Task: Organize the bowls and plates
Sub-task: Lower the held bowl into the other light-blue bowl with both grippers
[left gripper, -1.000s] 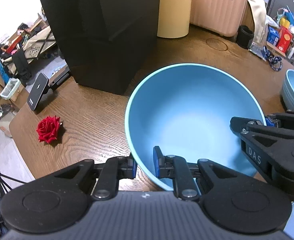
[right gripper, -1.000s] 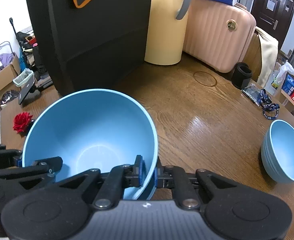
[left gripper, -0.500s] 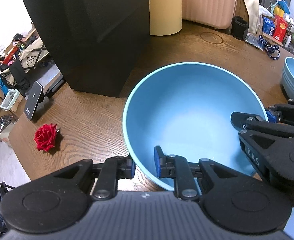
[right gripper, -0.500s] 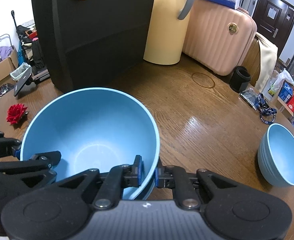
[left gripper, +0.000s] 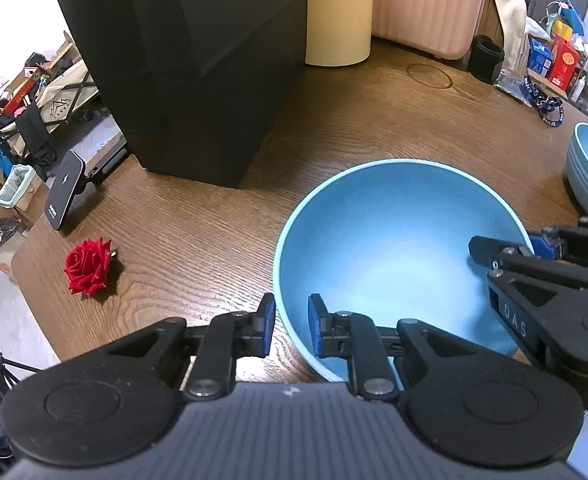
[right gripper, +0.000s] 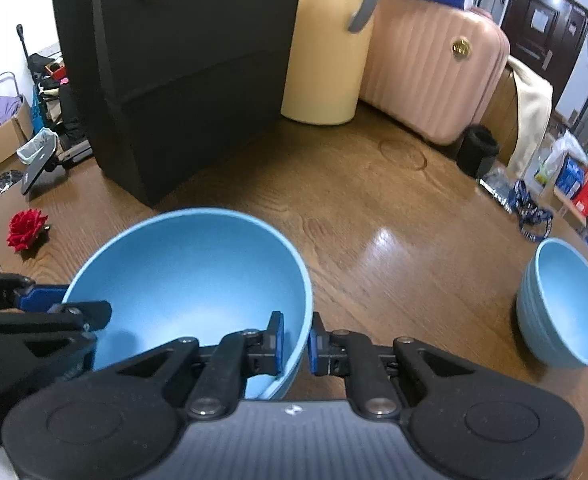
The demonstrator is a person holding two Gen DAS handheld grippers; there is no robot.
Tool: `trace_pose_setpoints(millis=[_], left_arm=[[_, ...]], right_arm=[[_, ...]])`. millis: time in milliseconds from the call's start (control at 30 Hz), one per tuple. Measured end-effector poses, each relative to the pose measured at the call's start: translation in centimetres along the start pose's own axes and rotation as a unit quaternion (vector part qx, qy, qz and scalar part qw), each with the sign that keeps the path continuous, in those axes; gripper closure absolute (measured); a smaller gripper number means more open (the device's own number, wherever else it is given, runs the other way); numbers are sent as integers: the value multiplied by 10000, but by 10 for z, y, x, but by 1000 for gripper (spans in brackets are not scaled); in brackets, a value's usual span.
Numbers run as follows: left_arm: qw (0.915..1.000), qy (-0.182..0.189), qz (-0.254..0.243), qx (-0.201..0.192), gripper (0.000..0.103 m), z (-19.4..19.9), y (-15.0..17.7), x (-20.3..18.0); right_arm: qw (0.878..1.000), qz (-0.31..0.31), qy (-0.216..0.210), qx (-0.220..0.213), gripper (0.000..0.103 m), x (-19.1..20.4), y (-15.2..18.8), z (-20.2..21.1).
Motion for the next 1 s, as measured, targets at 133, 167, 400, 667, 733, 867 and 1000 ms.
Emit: trace_pose_setpoints(millis=[133, 167, 400, 667, 733, 867, 1000], left_arm=[[10000, 5, 55, -22, 86, 1, -1, 3], [10000, 2, 71, -32, 86, 2, -1, 4], [9999, 36, 145, -36, 87, 2, -3, 9], [9997, 143, 193, -11, 93, 1, -4, 9], [9997, 146, 211, -42, 93, 3, -3, 10], [9996, 125, 182, -153, 93, 8, -4, 10], [9996, 100, 124, -213, 93, 10, -4, 9]], right_arm=[[9997, -215, -115, 13, 88, -4, -1, 2], [9995, -274, -151, 7, 88, -6, -1, 4], [9984, -452, -326, -71, 84, -8, 0, 21], [9975, -601, -355, -70, 93, -13, 2, 27], [9971, -659, -365, -77, 94, -14, 3, 25], [9967, -705, -379, -104, 94, -15, 5, 21], [9971, -672, -334, -77, 94, -14, 8, 17]])
Point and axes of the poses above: each gripper's, at about its wrist camera, not at the fingertips, and z roughly against the way its jaws point, x to its left, y to its underside, the point moved 2 cm from there along -z, roughly the way its jaws point, and after that the axes turned 6 degrees about -y, right-handed, at the moved point
